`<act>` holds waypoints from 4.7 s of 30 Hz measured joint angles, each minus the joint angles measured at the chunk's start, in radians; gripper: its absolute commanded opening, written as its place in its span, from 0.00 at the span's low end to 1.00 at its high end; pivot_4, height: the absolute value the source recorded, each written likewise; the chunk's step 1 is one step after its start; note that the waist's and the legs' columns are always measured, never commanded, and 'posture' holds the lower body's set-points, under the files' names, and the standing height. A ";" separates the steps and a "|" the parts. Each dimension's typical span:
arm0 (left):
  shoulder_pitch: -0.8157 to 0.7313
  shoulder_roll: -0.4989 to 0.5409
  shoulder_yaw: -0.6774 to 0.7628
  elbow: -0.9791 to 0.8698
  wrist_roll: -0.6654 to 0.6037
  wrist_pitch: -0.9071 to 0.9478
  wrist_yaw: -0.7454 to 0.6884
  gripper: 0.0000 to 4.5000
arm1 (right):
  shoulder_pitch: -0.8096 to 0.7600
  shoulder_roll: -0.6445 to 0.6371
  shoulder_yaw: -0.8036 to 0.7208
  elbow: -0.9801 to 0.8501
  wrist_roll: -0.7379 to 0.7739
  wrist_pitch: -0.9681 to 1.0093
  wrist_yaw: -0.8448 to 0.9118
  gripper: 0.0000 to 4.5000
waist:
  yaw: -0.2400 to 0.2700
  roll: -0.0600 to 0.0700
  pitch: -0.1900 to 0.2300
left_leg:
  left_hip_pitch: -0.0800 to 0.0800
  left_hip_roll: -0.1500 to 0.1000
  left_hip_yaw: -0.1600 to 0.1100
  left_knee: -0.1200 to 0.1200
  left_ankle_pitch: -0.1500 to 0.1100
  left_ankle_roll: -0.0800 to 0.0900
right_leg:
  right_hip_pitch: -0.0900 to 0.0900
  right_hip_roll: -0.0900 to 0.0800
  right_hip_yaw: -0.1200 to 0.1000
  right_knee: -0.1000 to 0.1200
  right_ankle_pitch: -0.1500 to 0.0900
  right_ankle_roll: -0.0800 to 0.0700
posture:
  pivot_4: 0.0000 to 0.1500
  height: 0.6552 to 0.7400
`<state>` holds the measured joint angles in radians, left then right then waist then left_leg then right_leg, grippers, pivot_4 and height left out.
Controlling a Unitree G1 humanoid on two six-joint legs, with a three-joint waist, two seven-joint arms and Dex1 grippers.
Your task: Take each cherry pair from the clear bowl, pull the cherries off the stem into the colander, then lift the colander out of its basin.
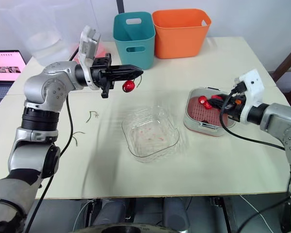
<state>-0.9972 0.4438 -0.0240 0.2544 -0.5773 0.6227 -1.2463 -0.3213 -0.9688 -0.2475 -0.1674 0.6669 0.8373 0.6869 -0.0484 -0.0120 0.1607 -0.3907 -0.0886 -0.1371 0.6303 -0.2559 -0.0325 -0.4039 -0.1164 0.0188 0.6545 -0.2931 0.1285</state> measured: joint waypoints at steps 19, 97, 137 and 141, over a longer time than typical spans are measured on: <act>0.009 0.023 0.009 -0.023 -0.002 0.026 0.017 0.00 | -0.100 0.020 0.026 0.082 -0.084 -0.032 0.074 0.96 | 0.007 0.000 0.000 | 0.000 0.000 -0.002 0.000 0.000 0.000 | 0.001 -0.001 -0.001 -0.001 0.000 0.000 | 1.00 1.00; 0.051 -0.014 0.042 -0.175 -0.134 0.135 0.113 0.00 | -0.326 0.683 0.129 -0.116 0.569 0.230 -0.421 0.10 | 0.004 0.000 0.000 | -0.001 0.000 -0.004 0.000 0.000 -0.001 | -0.001 -0.002 0.000 0.001 0.000 0.000 | 1.00 1.00; 0.040 -0.006 0.071 -0.142 -0.121 0.093 0.130 0.00 | -0.186 0.442 0.135 -0.221 0.484 0.246 -0.285 0.10 | 0.010 0.000 0.000 | -0.001 0.000 -0.004 0.000 0.000 -0.001 | 0.000 -0.002 0.000 -0.001 0.000 0.000 | 1.00 1.00; 0.062 0.010 0.035 -0.144 -0.086 0.067 0.108 0.00 | -0.172 0.250 0.068 -0.216 0.448 0.242 -0.205 0.10 | 0.013 0.000 0.000 | -0.001 -0.001 -0.003 0.000 0.000 0.000 | 0.001 -0.002 0.000 -0.001 0.000 0.000 | 1.00 1.00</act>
<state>-0.9348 0.4537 0.0112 0.1100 -0.6629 0.6893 -1.1380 -0.4936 -0.7187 -0.1800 -0.3830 1.1152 1.0789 0.4821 -0.0349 -0.0118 0.1605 -0.3914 -0.0892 -0.1400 0.6299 -0.2559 -0.0325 -0.4033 -0.1183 0.0186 0.6532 -0.2930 0.1284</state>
